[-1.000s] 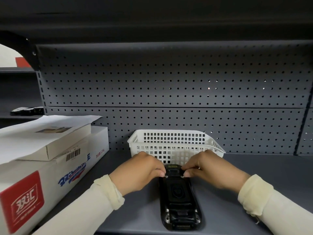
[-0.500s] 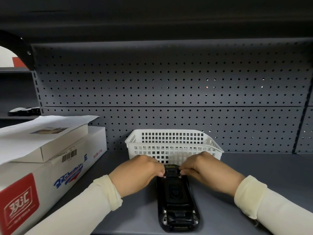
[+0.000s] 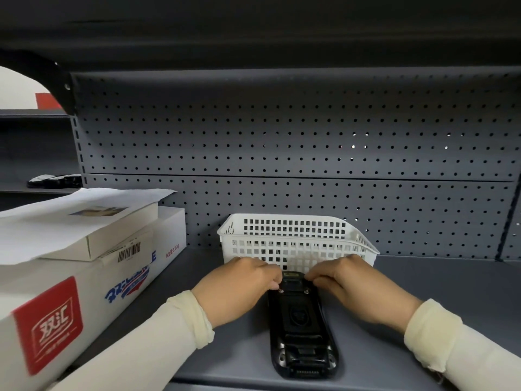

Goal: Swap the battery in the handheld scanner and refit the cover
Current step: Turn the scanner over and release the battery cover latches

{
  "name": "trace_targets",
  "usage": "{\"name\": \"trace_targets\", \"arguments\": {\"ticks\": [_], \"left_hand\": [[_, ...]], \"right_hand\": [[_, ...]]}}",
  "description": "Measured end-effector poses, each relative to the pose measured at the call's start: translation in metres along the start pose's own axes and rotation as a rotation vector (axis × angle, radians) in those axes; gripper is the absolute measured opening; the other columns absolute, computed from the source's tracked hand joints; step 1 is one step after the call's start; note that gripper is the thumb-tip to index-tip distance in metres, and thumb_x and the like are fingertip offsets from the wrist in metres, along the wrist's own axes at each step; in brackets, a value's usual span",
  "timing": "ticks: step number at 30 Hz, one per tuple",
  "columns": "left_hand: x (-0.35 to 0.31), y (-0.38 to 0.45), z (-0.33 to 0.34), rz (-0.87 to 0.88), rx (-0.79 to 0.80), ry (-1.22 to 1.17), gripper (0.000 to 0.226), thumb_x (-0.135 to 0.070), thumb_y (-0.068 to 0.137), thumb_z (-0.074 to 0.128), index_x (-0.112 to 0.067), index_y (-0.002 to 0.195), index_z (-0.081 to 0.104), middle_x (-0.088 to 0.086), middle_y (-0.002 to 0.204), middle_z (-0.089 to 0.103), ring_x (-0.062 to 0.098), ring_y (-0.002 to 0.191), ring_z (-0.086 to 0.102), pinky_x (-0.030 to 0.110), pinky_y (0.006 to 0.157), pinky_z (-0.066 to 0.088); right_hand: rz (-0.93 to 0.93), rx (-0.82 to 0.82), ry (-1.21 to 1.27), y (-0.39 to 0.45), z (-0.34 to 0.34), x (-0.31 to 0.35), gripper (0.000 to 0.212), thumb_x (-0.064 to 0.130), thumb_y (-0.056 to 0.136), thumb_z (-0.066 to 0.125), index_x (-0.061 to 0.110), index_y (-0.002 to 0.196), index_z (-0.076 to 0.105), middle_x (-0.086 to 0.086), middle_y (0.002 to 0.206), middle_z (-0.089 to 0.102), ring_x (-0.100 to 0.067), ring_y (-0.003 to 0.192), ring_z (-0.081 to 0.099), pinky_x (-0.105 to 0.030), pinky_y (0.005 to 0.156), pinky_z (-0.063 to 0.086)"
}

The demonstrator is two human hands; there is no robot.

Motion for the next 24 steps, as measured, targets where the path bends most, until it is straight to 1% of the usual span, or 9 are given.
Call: {"name": "trace_targets", "arguments": {"ticks": [2, 5, 7, 8, 10, 14, 17, 20, 24], "left_hand": [[-0.001, -0.004, -0.003, -0.059, -0.017, -0.073, 0.023, -0.026, 0.095, 0.04, -0.017, 0.106, 0.059, 0.003, 0.1, 0.067, 0.019, 0.091, 0.06, 0.032, 0.082, 0.049], [-0.005, -0.011, -0.007, -0.095, -0.052, -0.16, 0.025, -0.021, 0.093, 0.041, -0.021, 0.105, 0.063, -0.005, 0.103, 0.067, 0.009, 0.088, 0.057, 0.016, 0.079, 0.046], [-0.006, -0.015, -0.008, -0.13, -0.063, -0.205, 0.029, -0.018, 0.092, 0.041, -0.023, 0.109, 0.063, -0.009, 0.107, 0.065, 0.003, 0.085, 0.053, 0.005, 0.075, 0.039], [-0.006, -0.017, -0.008, -0.144, -0.059, -0.217, 0.032, -0.016, 0.092, 0.04, -0.024, 0.112, 0.063, -0.008, 0.109, 0.064, 0.004, 0.086, 0.053, 0.005, 0.077, 0.039], [-0.009, -0.019, -0.008, -0.164, -0.039, -0.235, 0.035, -0.014, 0.091, 0.039, -0.025, 0.117, 0.06, -0.007, 0.114, 0.062, 0.006, 0.098, 0.055, 0.013, 0.087, 0.043], [-0.012, -0.022, -0.009, -0.207, 0.002, -0.264, 0.039, -0.01, 0.091, 0.037, -0.025, 0.121, 0.057, -0.009, 0.126, 0.055, 0.007, 0.114, 0.05, 0.022, 0.1, 0.041], [-0.012, -0.022, -0.006, -0.238, 0.025, -0.301, 0.04, -0.008, 0.091, 0.036, -0.024, 0.123, 0.055, -0.01, 0.13, 0.051, 0.006, 0.119, 0.045, 0.022, 0.105, 0.036], [-0.012, -0.02, -0.004, -0.245, 0.01, -0.346, 0.041, -0.005, 0.091, 0.035, -0.021, 0.123, 0.055, -0.011, 0.135, 0.047, 0.004, 0.125, 0.039, 0.009, 0.104, 0.024], [-0.012, -0.021, -0.001, -0.302, -0.003, -0.48, 0.04, -0.002, 0.091, 0.035, -0.018, 0.12, 0.057, -0.01, 0.136, 0.044, 0.0, 0.123, 0.037, -0.01, 0.087, 0.017]], "right_hand": [[0.025, -0.01, 0.034, -0.006, -0.001, 0.0, 0.027, 0.02, 0.093, 0.046, 0.027, 0.113, 0.063, 0.008, 0.116, 0.068, -0.012, 0.109, 0.058, -0.019, 0.091, 0.042], [0.053, -0.023, 0.074, -0.014, -0.001, 0.0, 0.03, 0.019, 0.093, 0.043, 0.029, 0.113, 0.062, 0.01, 0.114, 0.068, -0.005, 0.1, 0.058, -0.004, 0.074, 0.037], [0.074, -0.031, 0.09, -0.018, 0.0, 0.001, 0.032, 0.017, 0.092, 0.042, 0.03, 0.113, 0.063, 0.012, 0.115, 0.068, -0.008, 0.107, 0.058, -0.009, 0.083, 0.04], [0.088, -0.032, 0.096, -0.02, 0.0, 0.001, 0.033, 0.016, 0.092, 0.042, 0.03, 0.113, 0.063, 0.012, 0.116, 0.067, -0.009, 0.111, 0.056, -0.015, 0.09, 0.041], [0.112, -0.029, 0.114, -0.024, 0.002, 0.003, 0.038, 0.012, 0.089, 0.04, 0.03, 0.113, 0.063, 0.01, 0.116, 0.068, -0.011, 0.113, 0.056, -0.021, 0.094, 0.042], [0.128, -0.052, 0.141, -0.027, 0.001, 0.009, 0.044, 0.006, 0.084, 0.039, 0.03, 0.112, 0.065, 0.007, 0.113, 0.069, -0.013, 0.109, 0.057, -0.022, 0.093, 0.044], [0.129, -0.067, 0.181, -0.027, 0.001, 0.011, 0.045, 0.001, 0.083, 0.039, 0.025, 0.109, 0.067, 0.005, 0.113, 0.069, -0.01, 0.105, 0.058, -0.017, 0.087, 0.043], [0.146, -0.07, 0.228, -0.026, 0.005, 0.011, 0.045, 0.001, 0.084, 0.039, 0.022, 0.114, 0.064, 0.005, 0.12, 0.064, -0.008, 0.111, 0.054, -0.01, 0.084, 0.038], [0.209, -0.077, 0.372, -0.025, 0.012, 0.003, 0.043, 0.0, 0.085, 0.039, 0.019, 0.115, 0.064, 0.005, 0.124, 0.06, -0.007, 0.115, 0.052, -0.01, 0.09, 0.035]]}}
Point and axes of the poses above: each hand's wrist, its own y-axis towards the middle knuckle, its own z-axis out of the palm, x = y × z, the point moved 4 cm from there along y, towards the middle knuckle
